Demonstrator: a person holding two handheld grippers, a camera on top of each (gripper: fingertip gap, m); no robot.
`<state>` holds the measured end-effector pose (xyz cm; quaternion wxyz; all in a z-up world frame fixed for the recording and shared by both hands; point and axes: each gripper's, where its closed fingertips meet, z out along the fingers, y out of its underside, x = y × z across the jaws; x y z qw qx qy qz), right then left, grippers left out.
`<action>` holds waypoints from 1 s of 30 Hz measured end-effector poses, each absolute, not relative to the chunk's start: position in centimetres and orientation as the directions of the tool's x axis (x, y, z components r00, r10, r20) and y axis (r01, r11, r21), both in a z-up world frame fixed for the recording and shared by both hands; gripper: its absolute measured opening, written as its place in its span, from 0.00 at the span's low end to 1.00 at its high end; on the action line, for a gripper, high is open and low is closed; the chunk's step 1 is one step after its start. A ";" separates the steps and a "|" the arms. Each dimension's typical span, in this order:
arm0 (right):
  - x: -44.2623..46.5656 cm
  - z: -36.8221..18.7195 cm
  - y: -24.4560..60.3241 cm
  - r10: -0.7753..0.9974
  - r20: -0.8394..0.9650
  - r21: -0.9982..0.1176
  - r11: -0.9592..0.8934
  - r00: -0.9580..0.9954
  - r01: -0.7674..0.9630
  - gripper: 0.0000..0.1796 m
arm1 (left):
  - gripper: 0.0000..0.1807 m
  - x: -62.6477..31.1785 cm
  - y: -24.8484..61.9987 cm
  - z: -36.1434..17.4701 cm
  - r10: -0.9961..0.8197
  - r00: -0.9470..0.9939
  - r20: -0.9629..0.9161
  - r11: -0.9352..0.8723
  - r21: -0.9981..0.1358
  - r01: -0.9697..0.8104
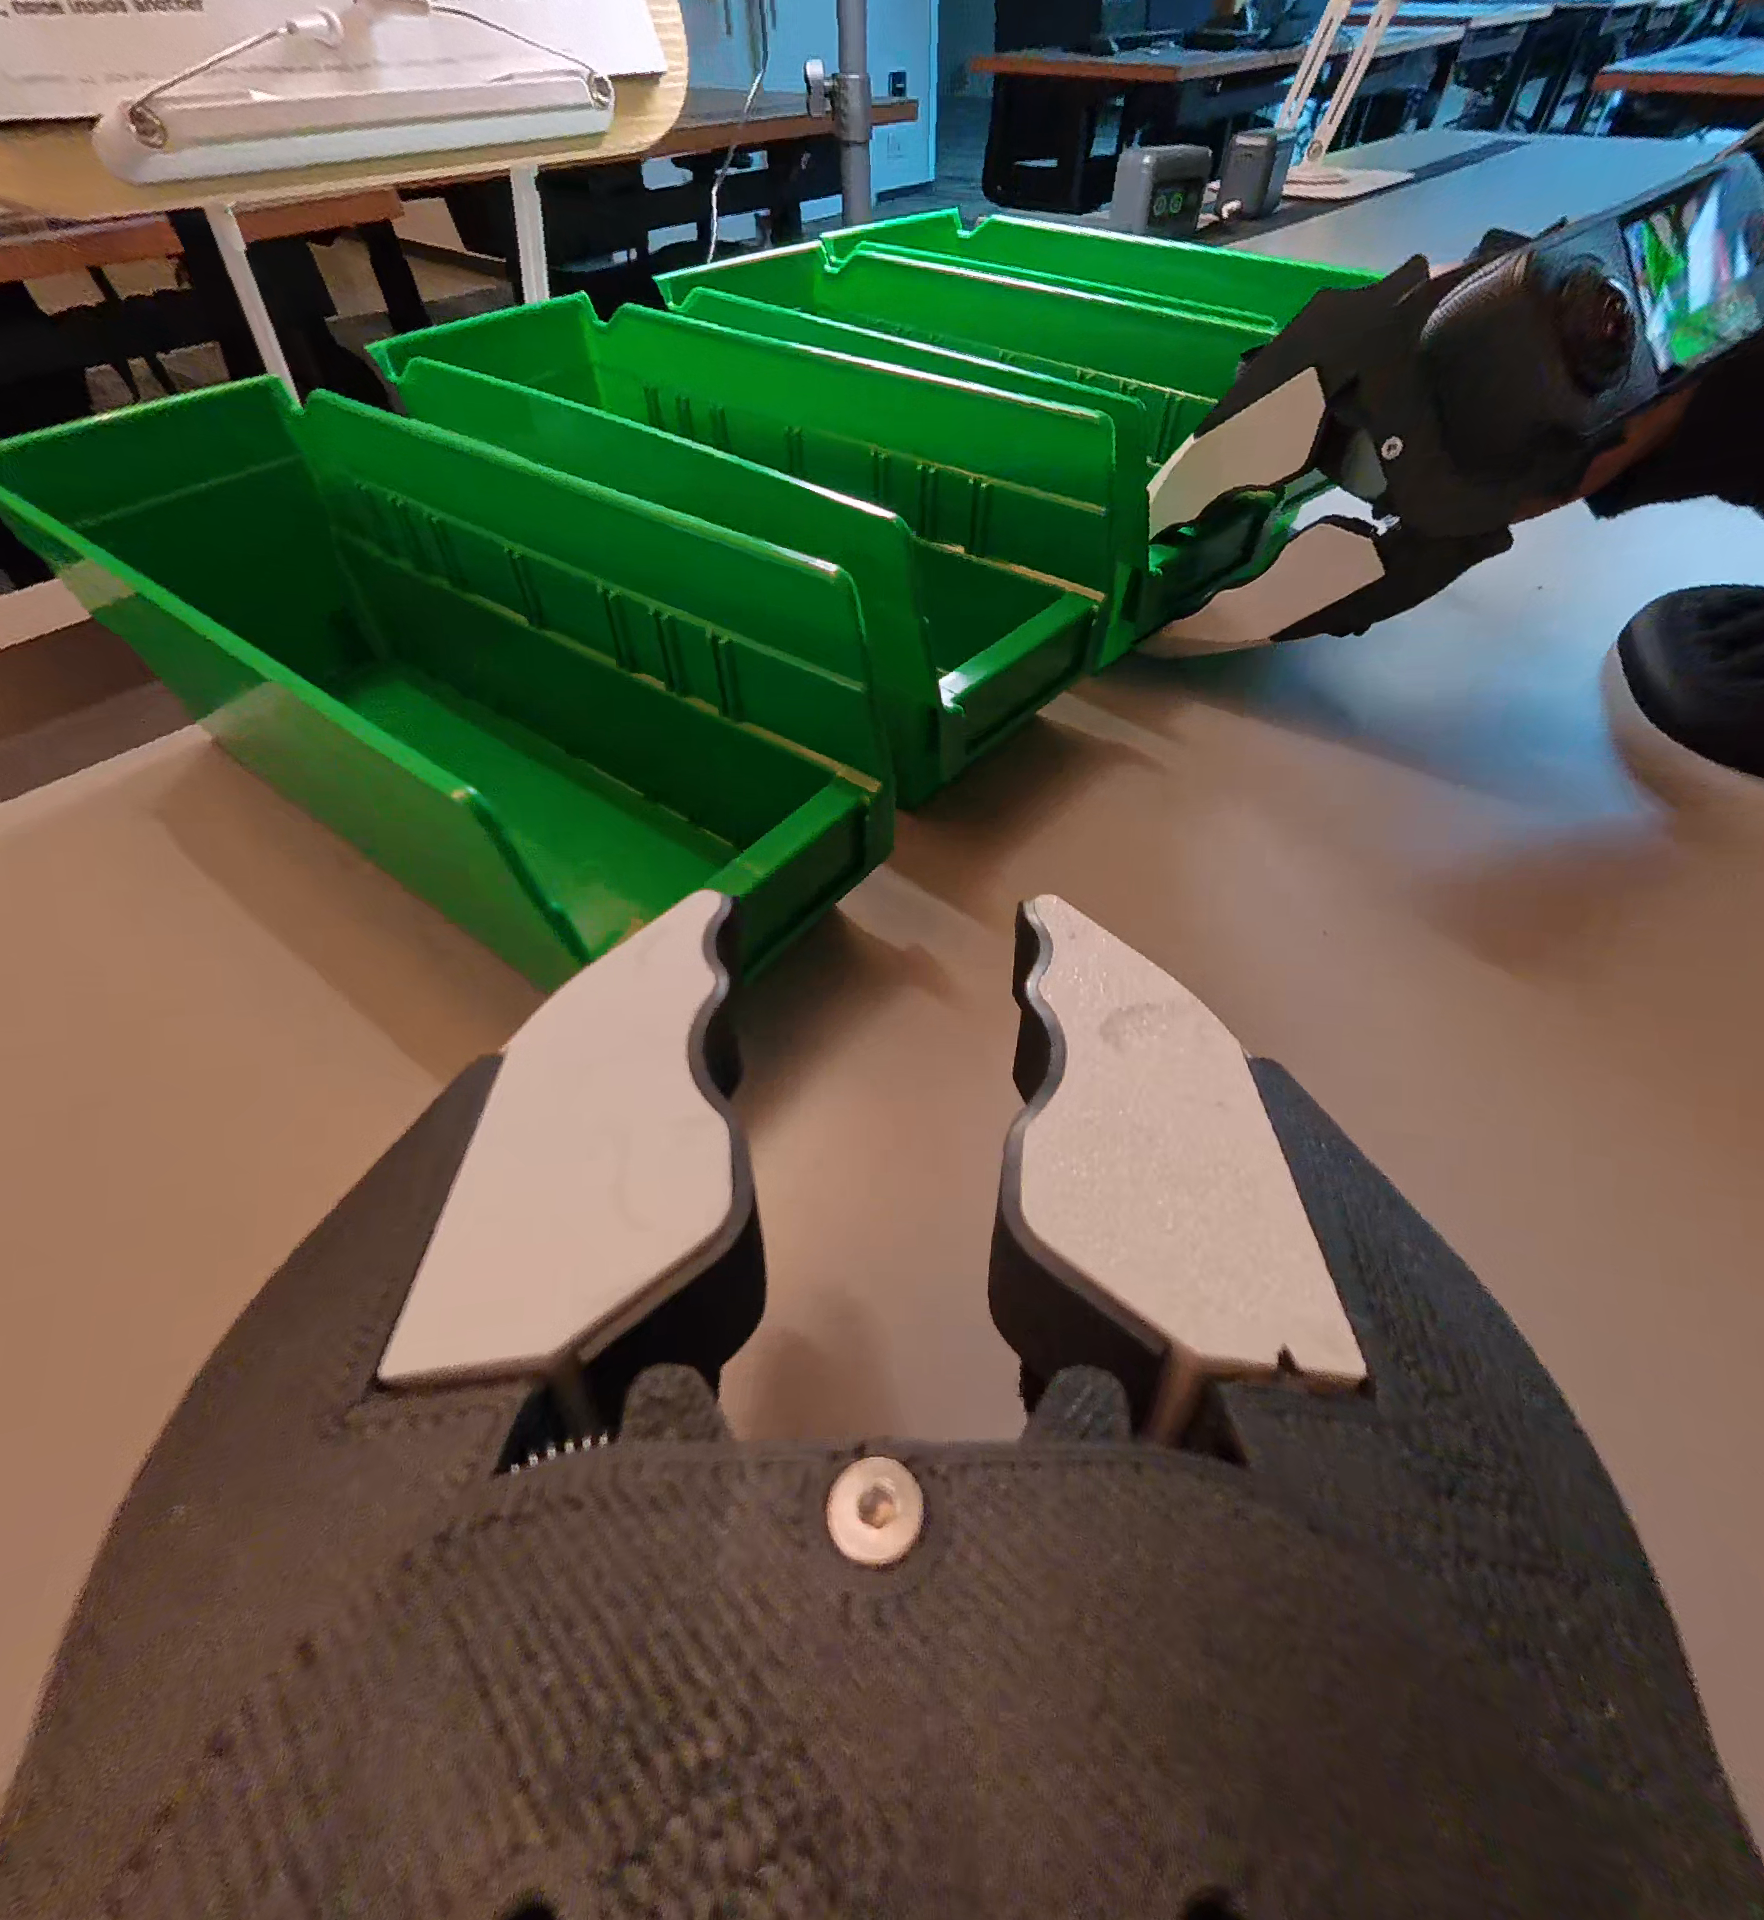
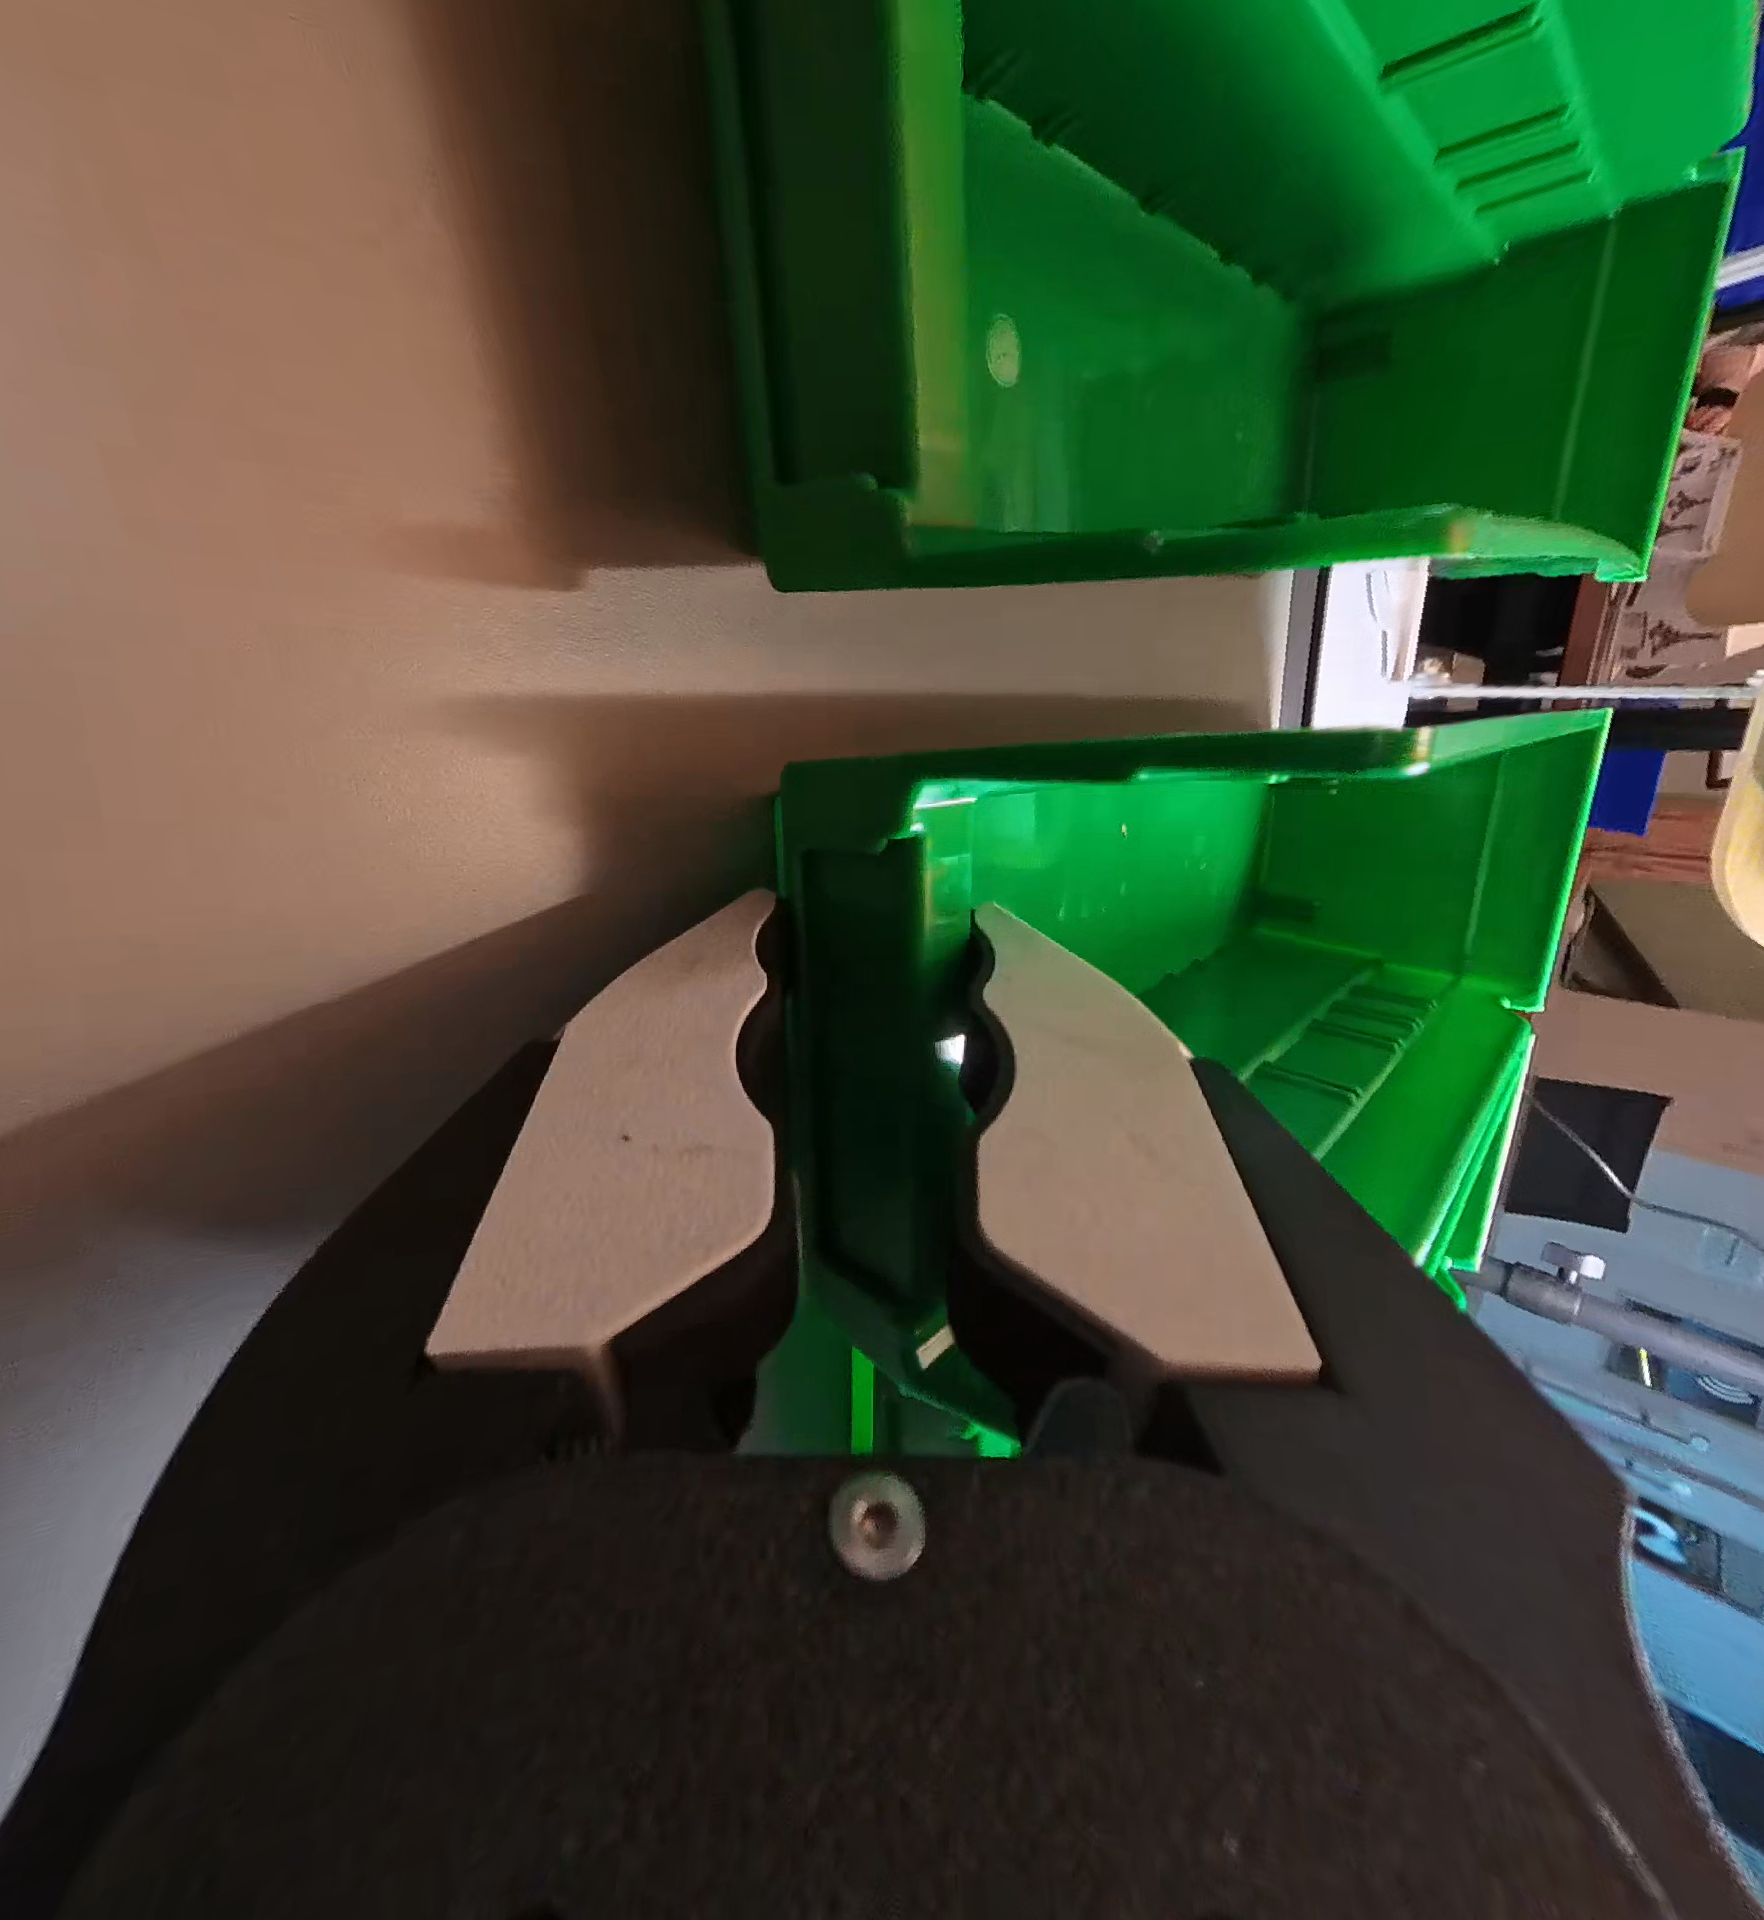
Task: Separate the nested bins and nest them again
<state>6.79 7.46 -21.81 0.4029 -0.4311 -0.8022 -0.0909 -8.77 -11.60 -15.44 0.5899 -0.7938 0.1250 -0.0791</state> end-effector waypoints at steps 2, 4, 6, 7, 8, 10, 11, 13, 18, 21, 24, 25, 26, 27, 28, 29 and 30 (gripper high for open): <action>6.7 -21.8 7.4 0.616 0.720 -0.206 0.629 -0.318 0.750 0.17 | 0.28 -8.7 -11.6 -15.5 -0.288 0.957 -0.044 -0.269 -0.955 -0.125; 6.6 -21.8 7.3 0.612 0.719 -0.207 0.642 -0.330 0.738 0.17 | 0.28 -8.8 -11.7 -15.5 -0.285 0.958 -0.042 -0.266 -0.956 -0.121; 6.5 -21.8 7.3 0.607 0.718 -0.206 0.653 -0.341 0.728 0.17 | 0.27 -8.9 -11.6 -15.4 -0.280 0.960 -0.026 -0.267 -0.958 -0.104; 6.5 -21.8 7.2 0.607 0.715 -0.209 0.659 -0.346 0.723 0.17 | 0.27 -9.0 -11.6 -15.5 -0.278 0.960 -0.017 -0.271 -0.958 -0.096; 6.5 -21.8 7.2 0.607 0.714 -0.211 0.662 -0.350 0.719 0.17 | 0.27 -9.1 -11.5 -15.5 -0.278 0.961 -0.010 -0.274 -0.958 -0.089; 6.5 -21.8 7.2 0.603 0.713 -0.214 0.673 -0.357 0.708 0.17 | 0.27 -9.2 -11.5 -15.5 -0.276 0.961 -0.004 -0.275 -0.958 -0.083; 6.4 -21.9 7.2 0.604 0.711 -0.220 0.676 -0.359 0.703 0.17 | 0.27 -9.1 -11.5 -15.5 -0.276 0.961 -0.004 -0.276 -0.958 -0.083; 6.3 -21.9 7.4 0.605 0.709 -0.230 0.684 -0.363 0.692 0.17 | 0.27 -9.1 -11.5 -15.6 -0.276 0.961 -0.010 -0.277 -0.957 -0.090; 6.1 -21.9 7.9 0.604 0.709 -0.231 0.687 -0.365 0.689 0.17 | 0.27 -9.0 -11.5 -15.6 -0.276 0.961 -0.033 -0.271 -0.956 -0.111; 6.3 -21.5 7.8 0.611 0.723 -0.245 0.662 -0.322 0.708 0.19 | 0.27 -8.9 -11.5 -15.6 -0.277 0.960 -0.037 -0.268 -0.957 -0.115; 6.9 -19.3 6.2 0.669 0.710 -0.388 0.632 -0.220 0.670 0.25 | 0.27 -8.9 -11.6 -15.5 -0.278 0.960 -0.037 -0.262 -0.959 -0.113; 7.6 -18.3 5.7 0.691 0.700 -0.439 0.616 -0.181 0.654 0.25 | 0.27 -8.9 -11.6 -15.4 -0.277 0.960 -0.037 -0.260 -0.959 -0.112; 8.4 -17.4 5.4 0.713 0.687 -0.488 0.595 -0.140 0.639 0.26 | 0.27 -8.9 -11.6 -15.4 -0.277 0.960 -0.036 -0.260 -0.959 -0.112; 9.4 -16.4 5.3 0.738 0.667 -0.535 0.568 -0.100 0.625 0.26 | 0.27 -8.9 -11.6 -15.5 -0.277 0.960 -0.035 -0.262 -0.959 -0.111; 10.6 -15.7 5.4 0.764 0.642 -0.576 0.535 -0.062 0.618 0.25 | 0.27 -8.9 -11.5 -15.5 -0.277 0.960 -0.035 -0.263 -0.958 -0.111; 11.9 -15.2 5.8 0.786 0.618 -0.604 0.497 -0.028 0.623 0.25 | 0.27 -8.9 -11.5 -15.5 -0.278 0.960 -0.035 -0.265 -0.958 -0.111; 13.2 -15.0 6.6 0.798 0.602 -0.611 0.460 0.001 0.644 0.26 | 0.27 -8.9 -11.5 -15.5 -0.279 0.960 -0.034 -0.266 -0.958 -0.111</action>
